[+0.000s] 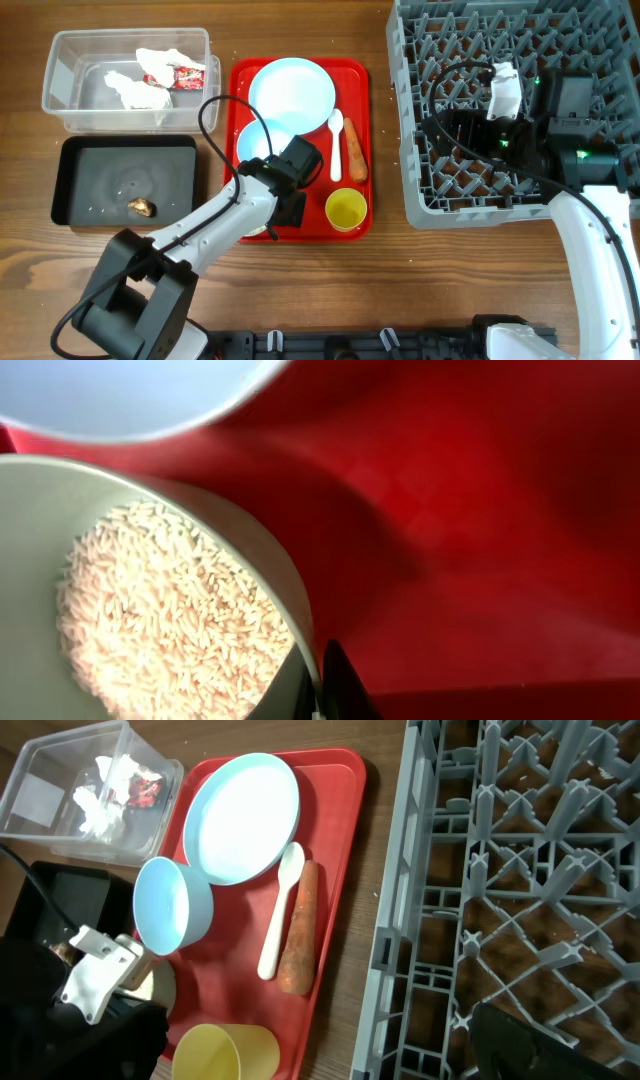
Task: Sort waste into correct bins and load items into the dishwasher rack
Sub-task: 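Grasp the green bowl of rice with the left gripper, then pour the rice from the green bowl onto the black tray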
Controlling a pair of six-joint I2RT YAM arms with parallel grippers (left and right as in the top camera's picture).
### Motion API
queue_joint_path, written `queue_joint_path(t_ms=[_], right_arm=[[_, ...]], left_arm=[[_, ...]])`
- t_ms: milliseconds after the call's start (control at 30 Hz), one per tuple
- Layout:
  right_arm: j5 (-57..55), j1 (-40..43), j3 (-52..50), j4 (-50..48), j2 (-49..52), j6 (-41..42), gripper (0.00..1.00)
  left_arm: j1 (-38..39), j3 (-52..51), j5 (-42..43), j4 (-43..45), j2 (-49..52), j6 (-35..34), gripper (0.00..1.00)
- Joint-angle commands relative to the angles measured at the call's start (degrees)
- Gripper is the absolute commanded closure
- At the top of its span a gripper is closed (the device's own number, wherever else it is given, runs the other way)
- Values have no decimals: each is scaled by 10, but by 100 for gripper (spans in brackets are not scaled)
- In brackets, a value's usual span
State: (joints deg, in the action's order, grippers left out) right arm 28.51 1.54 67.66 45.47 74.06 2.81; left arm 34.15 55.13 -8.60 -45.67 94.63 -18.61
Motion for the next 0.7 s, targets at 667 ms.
queue_joint_path(t_ms=[667], right_arm=[[9,-1,12,1,6,2,0]], left_arm=[[-485,82,334,-90,-201,112,96]])
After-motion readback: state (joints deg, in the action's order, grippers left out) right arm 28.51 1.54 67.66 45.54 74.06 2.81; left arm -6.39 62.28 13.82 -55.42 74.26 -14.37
